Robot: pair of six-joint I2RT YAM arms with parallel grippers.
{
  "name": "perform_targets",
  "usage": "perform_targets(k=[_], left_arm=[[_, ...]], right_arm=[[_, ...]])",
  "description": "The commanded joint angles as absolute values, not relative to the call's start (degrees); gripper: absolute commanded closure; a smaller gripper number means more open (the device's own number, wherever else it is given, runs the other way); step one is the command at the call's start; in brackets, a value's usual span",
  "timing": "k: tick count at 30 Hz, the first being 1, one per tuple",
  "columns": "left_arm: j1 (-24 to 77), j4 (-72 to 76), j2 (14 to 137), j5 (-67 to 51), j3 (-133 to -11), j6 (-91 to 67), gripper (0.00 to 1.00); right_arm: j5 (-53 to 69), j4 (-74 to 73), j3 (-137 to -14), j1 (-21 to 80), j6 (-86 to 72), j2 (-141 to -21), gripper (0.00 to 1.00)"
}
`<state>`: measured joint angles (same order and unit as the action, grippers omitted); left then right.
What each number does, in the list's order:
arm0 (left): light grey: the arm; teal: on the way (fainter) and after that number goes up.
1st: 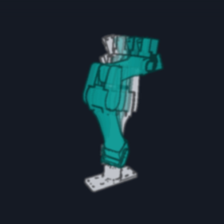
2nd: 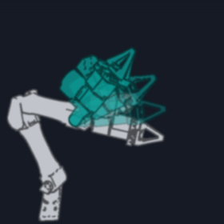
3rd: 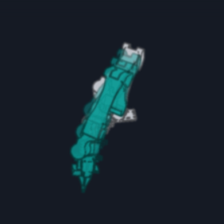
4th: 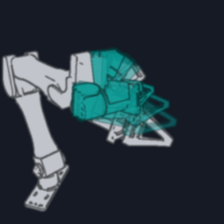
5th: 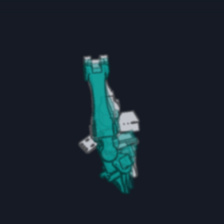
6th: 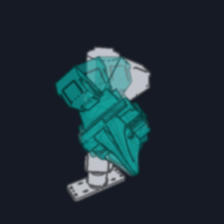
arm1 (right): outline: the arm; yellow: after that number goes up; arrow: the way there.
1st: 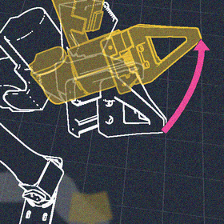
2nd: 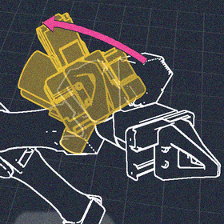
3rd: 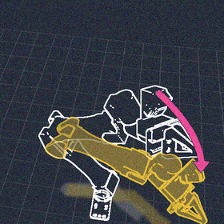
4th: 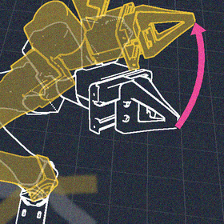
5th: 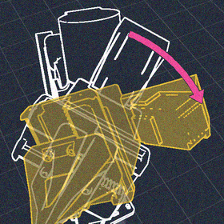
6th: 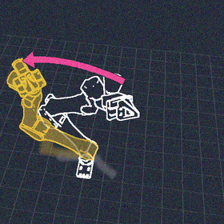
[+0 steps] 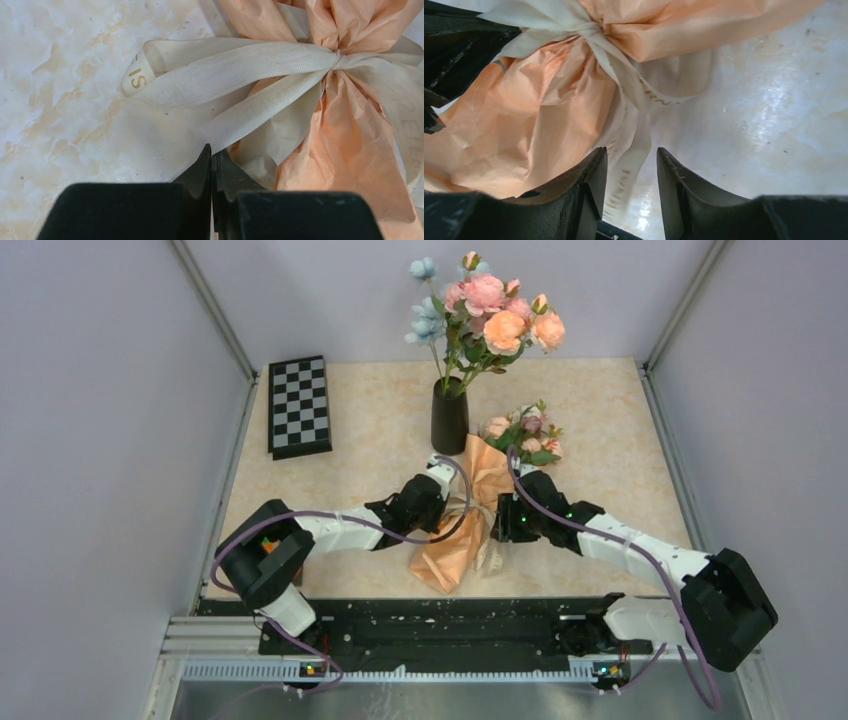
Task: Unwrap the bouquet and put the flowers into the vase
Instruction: Untie the ribbon from the wrapping paper.
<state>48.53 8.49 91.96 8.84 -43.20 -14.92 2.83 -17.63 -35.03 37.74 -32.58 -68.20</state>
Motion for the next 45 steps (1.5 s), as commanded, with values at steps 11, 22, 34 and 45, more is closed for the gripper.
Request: perform_targets(k=[11,22,34,45], left_arm=[[46.57,9.60,89.56,7.77,-41.59,-14.41,1.00],[46.54,10.94,87.92,6.29,-40.30,-13.09,1.00],[46.52,11.58,88.15,5.10,-40.00,-12.39,1.00],[46.56,11.86,87.98,4.92,-39.59,-12.70,1.00]], right_arm=[[3.51,-19.83,-35.38,25.92,-37.55,-58.54,0.53],[0.44,-2.89,-23.68,25.32,-62.91,-53.55,0.51],[2.35,5.80,-18.87,25.14,-68.51,-57.00,0.52],[2.47,8.81,-18.01,25.14,-69.77,-60.90,0.54]])
